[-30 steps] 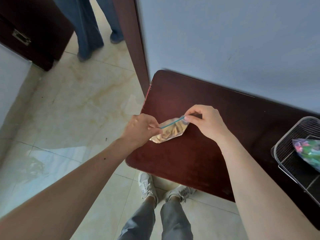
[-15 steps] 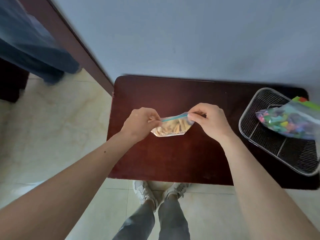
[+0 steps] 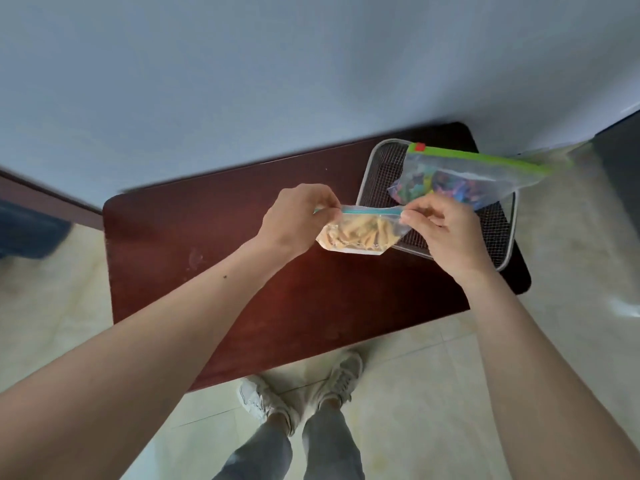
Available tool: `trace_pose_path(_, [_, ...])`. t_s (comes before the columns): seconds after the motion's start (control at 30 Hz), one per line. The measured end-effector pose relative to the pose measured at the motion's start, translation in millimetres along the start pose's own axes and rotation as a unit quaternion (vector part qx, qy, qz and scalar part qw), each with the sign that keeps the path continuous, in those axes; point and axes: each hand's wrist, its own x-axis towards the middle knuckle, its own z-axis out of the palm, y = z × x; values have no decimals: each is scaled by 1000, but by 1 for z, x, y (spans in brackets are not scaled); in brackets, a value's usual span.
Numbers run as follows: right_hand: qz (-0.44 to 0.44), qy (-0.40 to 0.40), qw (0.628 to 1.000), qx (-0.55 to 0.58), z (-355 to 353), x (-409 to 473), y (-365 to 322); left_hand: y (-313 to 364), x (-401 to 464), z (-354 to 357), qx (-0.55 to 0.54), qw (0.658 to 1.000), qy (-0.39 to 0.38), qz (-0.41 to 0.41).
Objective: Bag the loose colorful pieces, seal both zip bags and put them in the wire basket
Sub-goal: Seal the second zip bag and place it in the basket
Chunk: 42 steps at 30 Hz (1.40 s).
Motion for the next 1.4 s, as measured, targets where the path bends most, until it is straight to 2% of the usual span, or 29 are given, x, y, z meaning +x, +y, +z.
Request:
trace_pose_path(0.17, [11,48,999,22,-52,10,34,49,26,41,1,1000,9,23])
trace_pose_path(0.37, [17,61,998,5,-87,18,77,77,53,90,12,999,7,29])
trace_pose_path(0.7, [58,56,997,12,-82,22,125,71,68,132,38,999,-7,21])
trace_pose_path(1.07, [120,71,990,25,-88,6,129,62,58,135,-2,999,38,21])
trace_pose_path(1.2, [144,105,984,5,-86,-6,129,47,45,139,-54,995,84,-25])
trace_pose_path(1.3, [185,165,969,-17,-76,-18,128,35,41,144,24,988,128,-81])
trace_pose_path(1.4, [261,201,943,-54,-65,-28,132,23,41,149,35,982,110,-148])
